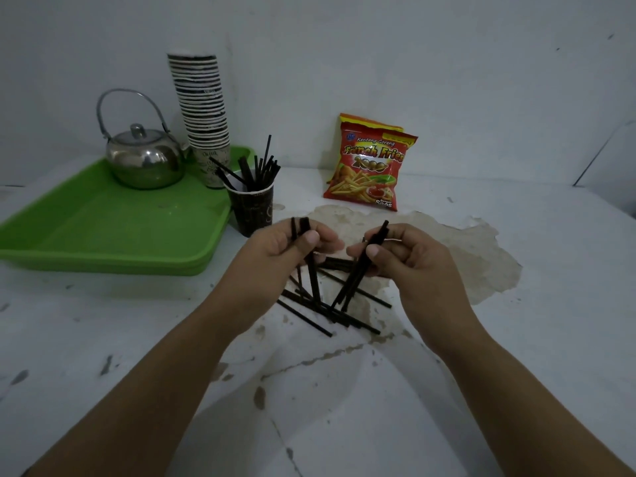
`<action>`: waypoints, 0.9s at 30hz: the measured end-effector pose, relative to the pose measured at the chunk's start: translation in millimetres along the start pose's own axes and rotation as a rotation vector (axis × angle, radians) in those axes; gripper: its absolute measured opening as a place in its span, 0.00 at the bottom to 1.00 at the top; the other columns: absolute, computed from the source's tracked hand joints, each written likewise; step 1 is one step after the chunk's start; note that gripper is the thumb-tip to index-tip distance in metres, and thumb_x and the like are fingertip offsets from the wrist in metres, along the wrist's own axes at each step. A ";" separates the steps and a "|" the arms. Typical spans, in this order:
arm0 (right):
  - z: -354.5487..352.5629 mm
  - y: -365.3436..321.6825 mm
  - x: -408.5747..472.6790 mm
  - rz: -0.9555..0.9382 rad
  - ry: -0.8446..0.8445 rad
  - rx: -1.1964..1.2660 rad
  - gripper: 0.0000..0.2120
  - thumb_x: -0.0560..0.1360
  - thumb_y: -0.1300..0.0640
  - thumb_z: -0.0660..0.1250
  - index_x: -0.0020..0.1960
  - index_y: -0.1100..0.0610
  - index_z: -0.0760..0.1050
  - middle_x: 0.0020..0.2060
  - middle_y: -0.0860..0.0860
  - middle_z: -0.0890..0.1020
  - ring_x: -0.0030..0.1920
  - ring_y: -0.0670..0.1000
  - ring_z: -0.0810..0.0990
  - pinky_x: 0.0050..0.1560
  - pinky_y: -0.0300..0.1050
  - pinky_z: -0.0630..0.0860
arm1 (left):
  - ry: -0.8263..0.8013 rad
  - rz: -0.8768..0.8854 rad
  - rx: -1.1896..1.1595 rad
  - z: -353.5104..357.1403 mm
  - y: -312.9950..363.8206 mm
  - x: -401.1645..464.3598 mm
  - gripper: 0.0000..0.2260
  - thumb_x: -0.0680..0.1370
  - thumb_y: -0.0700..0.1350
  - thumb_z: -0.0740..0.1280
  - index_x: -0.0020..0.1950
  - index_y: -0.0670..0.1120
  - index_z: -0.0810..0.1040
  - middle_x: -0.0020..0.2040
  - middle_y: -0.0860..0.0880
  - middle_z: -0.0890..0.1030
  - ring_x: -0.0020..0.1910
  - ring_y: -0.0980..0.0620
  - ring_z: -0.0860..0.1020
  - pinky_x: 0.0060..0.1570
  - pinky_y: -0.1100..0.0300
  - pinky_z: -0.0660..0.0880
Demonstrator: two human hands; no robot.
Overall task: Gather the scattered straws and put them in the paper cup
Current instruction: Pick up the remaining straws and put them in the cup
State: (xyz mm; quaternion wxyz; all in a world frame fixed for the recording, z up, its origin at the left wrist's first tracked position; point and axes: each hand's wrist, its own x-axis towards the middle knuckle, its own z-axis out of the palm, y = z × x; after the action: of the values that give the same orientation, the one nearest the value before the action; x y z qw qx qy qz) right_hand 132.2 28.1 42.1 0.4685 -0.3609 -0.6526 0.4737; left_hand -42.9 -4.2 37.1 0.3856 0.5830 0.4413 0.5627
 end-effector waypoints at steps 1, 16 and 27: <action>1.5 -0.5 1.7 0.008 0.001 0.019 0.06 0.75 0.66 0.63 0.48 0.57 0.75 0.38 0.47 0.86 0.43 0.47 0.84 0.44 0.38 0.80 | 0.019 0.012 -0.017 -3.4 2.8 1.6 0.11 0.79 0.39 0.58 0.46 0.47 0.79 0.44 0.52 0.85 0.49 0.55 0.81 0.50 0.65 0.76; 87.7 -55.8 123.6 -0.383 0.263 -0.013 0.16 0.76 0.65 0.61 0.59 0.49 0.64 0.39 0.52 0.84 0.40 0.47 0.83 0.48 0.42 0.78 | 0.525 0.356 0.094 -89.7 50.6 96.7 0.06 0.80 0.37 0.58 0.50 0.44 0.74 0.45 0.50 0.82 0.46 0.61 0.80 0.55 0.64 0.74; 134.6 -8.4 165.0 -0.311 0.226 -0.307 0.13 0.76 0.62 0.61 0.59 0.51 0.68 0.43 0.55 0.83 0.40 0.52 0.79 0.36 0.43 0.71 | 0.616 0.292 0.303 -90.6 0.6 110.5 0.06 0.80 0.39 0.59 0.50 0.50 0.72 0.42 0.56 0.82 0.44 0.58 0.80 0.49 0.59 0.75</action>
State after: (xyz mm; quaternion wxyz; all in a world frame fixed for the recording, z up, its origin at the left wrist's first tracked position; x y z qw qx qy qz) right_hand -45.9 138.9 79.6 0.5456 -0.3739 -0.7080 0.2476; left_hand -135.6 96.1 78.9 0.0598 0.4937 0.5274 0.6889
